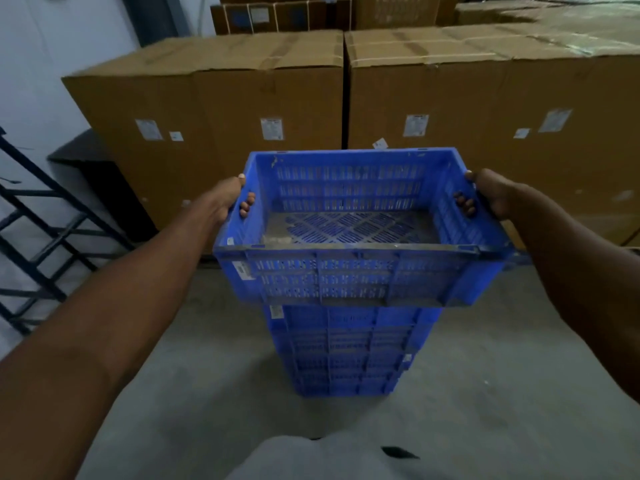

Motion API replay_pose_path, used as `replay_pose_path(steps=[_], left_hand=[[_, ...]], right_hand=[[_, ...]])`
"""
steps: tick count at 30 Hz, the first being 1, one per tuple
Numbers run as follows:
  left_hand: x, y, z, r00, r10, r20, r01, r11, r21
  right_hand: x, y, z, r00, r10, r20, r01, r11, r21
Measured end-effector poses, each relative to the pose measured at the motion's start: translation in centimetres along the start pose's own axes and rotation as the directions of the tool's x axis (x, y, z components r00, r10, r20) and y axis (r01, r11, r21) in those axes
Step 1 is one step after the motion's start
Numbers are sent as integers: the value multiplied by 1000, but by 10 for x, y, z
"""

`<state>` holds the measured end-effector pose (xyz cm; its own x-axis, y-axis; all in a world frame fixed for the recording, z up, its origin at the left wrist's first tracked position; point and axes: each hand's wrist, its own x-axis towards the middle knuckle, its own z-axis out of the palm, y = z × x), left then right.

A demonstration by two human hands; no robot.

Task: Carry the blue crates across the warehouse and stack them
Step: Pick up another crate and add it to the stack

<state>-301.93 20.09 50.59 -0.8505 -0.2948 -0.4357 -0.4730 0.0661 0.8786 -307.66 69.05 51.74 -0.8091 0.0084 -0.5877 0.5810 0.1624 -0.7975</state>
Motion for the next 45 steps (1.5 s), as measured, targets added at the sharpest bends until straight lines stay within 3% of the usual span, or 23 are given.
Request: replay_pose_path(steps=[20, 45], left_hand=[[80, -4, 29, 995, -55, -77, 53, 998, -19], [92, -15, 32, 990, -89, -112, 90, 996, 6]], right_hand=[[109, -19, 1, 998, 63, 9, -63, 998, -21], [112, -30, 7, 993, 115, -25, -116, 992, -53]])
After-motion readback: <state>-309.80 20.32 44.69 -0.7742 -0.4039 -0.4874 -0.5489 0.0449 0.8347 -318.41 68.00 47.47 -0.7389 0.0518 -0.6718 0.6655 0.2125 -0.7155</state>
